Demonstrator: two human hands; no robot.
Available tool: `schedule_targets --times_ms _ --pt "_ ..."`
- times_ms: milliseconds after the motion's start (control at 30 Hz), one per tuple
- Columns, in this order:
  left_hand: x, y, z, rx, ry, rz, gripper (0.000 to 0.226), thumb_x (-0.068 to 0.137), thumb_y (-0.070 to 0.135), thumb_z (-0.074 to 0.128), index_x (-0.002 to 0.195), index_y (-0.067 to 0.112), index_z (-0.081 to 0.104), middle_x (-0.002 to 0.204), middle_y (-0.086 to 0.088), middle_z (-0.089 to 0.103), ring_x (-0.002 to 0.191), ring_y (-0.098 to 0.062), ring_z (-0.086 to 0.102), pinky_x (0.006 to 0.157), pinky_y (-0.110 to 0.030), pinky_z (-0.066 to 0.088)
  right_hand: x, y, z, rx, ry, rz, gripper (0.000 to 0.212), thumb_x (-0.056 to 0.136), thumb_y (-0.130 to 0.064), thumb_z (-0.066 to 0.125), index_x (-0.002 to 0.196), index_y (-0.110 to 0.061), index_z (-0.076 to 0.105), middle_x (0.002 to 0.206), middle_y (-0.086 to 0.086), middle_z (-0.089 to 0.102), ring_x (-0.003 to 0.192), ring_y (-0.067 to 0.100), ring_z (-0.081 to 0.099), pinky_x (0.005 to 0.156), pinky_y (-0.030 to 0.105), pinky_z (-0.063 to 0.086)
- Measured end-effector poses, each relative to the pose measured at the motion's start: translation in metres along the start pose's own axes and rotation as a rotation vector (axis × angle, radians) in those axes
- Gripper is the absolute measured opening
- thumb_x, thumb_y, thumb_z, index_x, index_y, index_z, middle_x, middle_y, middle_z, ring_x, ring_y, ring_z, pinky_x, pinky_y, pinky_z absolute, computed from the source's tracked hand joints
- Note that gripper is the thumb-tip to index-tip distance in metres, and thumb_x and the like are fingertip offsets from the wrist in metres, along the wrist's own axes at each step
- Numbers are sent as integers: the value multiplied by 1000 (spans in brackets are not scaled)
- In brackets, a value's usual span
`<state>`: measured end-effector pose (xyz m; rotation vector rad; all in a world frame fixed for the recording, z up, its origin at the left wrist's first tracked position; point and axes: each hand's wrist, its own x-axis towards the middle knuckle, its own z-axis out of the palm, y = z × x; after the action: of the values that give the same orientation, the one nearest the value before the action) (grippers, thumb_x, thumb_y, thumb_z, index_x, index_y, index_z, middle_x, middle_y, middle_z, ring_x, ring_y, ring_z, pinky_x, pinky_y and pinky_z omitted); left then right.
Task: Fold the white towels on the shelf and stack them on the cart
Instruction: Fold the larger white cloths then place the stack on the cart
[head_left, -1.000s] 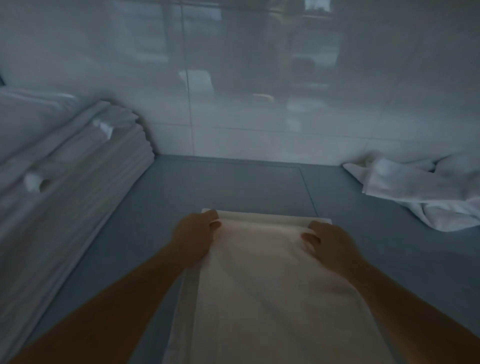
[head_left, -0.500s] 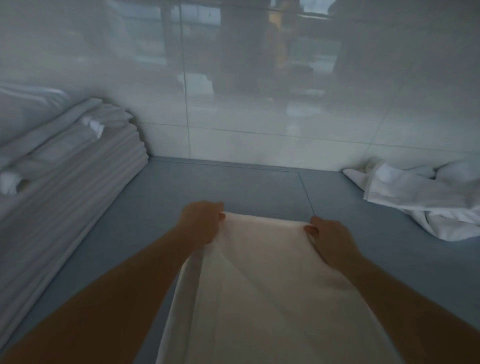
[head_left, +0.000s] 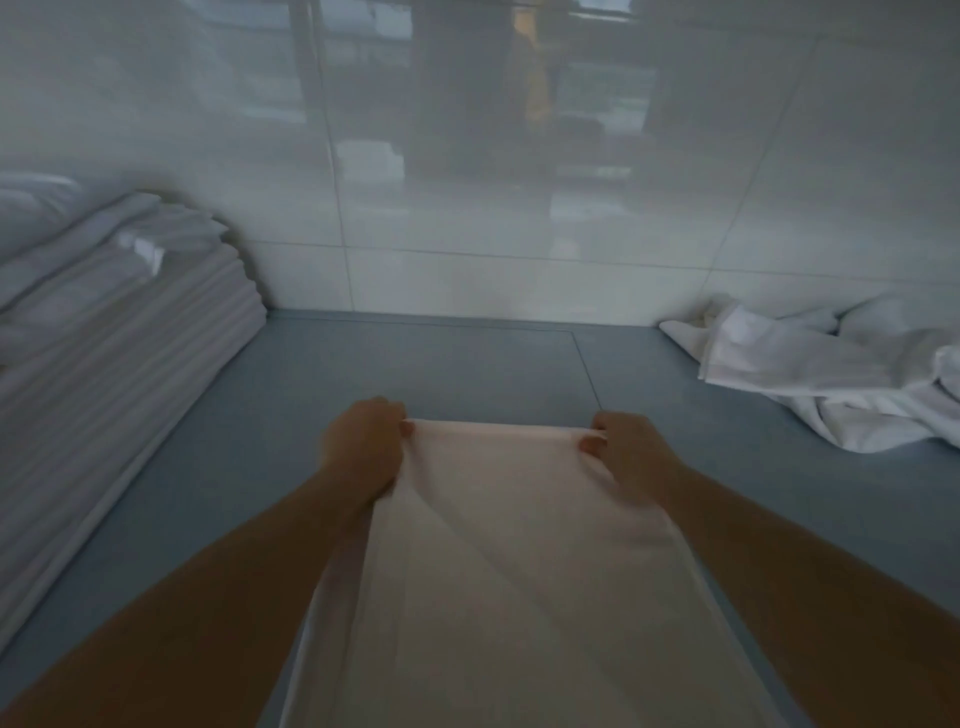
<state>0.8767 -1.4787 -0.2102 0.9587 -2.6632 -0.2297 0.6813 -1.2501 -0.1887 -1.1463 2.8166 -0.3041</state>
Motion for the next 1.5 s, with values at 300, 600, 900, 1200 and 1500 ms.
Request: schedule_targets --times_ms 300,600,900,1200,1500 --pt "-4 4 -8 74 3 -33 14 96 16 48 100 11 60 102 -16 63 96 -37 60 76 -40 47 -4 9 2 91 177 159 20 92 -18 55 108 -9 61 113 18 60 109 33 54 84 35 41" --pt "-23 54 -9 -234 -383 275 38 100 38 41 128 23 60 138 2 54 129 -13 45 108 -27 31 -43 -63 42 39 -103 -517 49 102 -41 28 150 -32 24 159 -10 12 146 10 10 117 40 3" --pt "-73 8 -26 -300 -216 36 38 103 16 35 138 13 49 146 -9 45 135 -22 39 109 -23 18 -56 -31 25 -159 -193 -103 56 102 -46 14 153 -25 3 161 -3 -4 147 16 -5 118 48 -2" --pt "-170 6 -66 -125 -437 167 48 102 19 32 147 3 27 157 -9 21 145 -20 15 114 -37 13 -207 -45 -16 311 -474 -319 84 79 -69 46 148 -43 6 157 -18 4 144 4 1 119 33 -4" --pt "-218 9 -81 -121 -510 237 80 88 70 18 149 19 29 158 5 22 145 -7 10 116 -35 -3 -265 -32 -24 110 -268 -423 91 77 -66 60 149 -42 10 156 -21 -3 143 -1 1 117 24 0"
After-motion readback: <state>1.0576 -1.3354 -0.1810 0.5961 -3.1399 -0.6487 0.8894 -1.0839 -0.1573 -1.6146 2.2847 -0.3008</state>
